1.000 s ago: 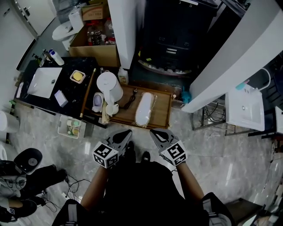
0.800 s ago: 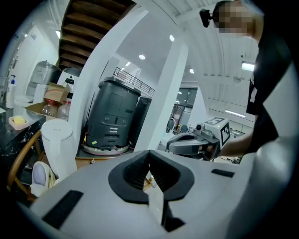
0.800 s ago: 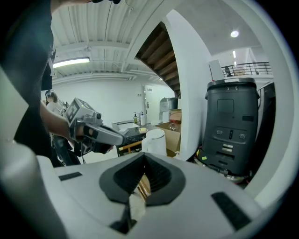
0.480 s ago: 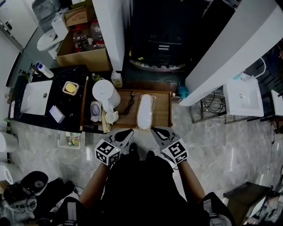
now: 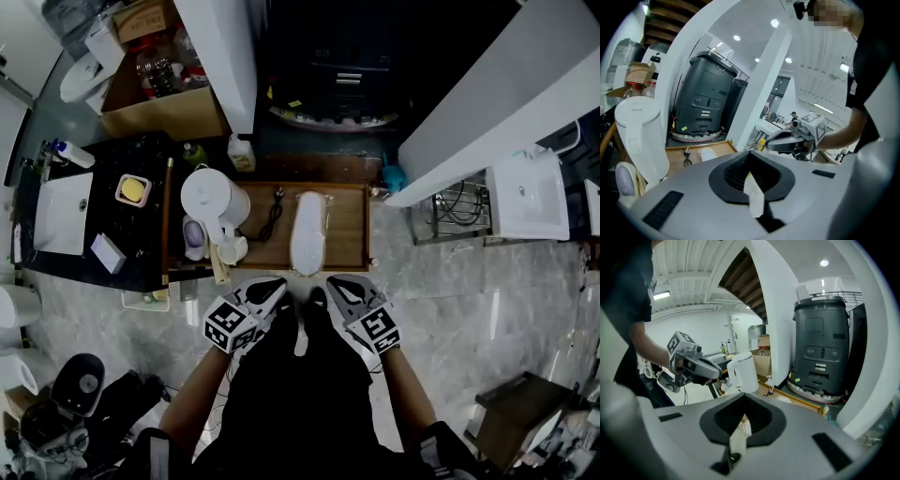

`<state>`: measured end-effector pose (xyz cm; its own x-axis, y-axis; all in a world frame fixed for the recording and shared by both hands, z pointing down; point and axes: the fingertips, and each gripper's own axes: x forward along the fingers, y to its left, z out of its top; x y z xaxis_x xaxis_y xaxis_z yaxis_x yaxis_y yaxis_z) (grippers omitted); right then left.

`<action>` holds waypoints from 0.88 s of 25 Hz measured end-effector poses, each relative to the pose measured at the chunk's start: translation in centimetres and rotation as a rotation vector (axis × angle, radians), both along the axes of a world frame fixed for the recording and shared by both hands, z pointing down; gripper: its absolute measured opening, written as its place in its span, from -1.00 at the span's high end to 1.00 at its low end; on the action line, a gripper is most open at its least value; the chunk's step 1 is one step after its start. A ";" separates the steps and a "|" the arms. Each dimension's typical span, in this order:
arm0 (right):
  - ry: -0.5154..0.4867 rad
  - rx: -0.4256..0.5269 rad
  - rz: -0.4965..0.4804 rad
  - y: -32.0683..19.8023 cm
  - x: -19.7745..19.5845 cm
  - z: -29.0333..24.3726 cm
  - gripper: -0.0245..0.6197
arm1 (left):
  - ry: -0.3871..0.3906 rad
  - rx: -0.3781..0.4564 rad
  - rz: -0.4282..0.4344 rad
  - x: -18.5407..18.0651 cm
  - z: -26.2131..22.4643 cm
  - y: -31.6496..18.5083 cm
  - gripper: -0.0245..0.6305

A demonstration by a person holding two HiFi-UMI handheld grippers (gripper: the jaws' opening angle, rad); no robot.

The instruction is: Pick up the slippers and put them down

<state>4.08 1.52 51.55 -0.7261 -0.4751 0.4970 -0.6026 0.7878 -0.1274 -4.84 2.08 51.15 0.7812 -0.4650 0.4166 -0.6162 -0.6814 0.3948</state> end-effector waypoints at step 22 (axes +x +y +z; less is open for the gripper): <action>-0.030 -0.214 -0.056 -3.1 -1.4 12.3 0.87 | 0.041 -0.180 -0.125 1.1 11.7 -3.8 0.88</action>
<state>2.65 -1.55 63.82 -0.7646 -0.3196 0.5597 -0.5520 0.7731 -0.3125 -3.76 -1.77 62.89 0.7399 -0.4804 0.4709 -0.6726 -0.5171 0.5294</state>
